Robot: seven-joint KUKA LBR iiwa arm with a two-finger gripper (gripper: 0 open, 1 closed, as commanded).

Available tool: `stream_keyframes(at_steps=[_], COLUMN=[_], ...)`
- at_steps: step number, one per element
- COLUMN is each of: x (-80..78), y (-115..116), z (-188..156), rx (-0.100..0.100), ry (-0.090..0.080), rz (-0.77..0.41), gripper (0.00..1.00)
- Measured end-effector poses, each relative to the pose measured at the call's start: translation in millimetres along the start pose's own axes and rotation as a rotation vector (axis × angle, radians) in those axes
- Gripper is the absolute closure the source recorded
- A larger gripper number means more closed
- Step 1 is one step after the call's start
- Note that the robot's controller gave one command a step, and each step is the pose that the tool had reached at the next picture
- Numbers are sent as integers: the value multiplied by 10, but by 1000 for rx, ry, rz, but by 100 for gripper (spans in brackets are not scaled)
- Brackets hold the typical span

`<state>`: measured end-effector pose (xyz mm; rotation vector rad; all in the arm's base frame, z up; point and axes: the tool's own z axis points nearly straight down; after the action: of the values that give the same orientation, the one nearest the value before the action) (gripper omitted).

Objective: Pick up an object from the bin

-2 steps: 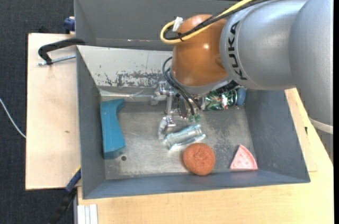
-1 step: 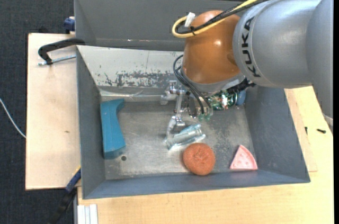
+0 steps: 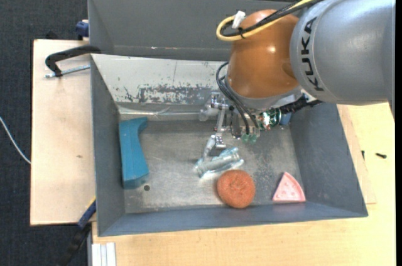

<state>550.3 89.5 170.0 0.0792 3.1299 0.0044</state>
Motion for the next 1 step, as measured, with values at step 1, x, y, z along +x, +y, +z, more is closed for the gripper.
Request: stream_keyframes(at_steps=[1], x=[102], y=[-123], z=[658], rx=[1], ry=[5], rz=[-314], gripper=[0])
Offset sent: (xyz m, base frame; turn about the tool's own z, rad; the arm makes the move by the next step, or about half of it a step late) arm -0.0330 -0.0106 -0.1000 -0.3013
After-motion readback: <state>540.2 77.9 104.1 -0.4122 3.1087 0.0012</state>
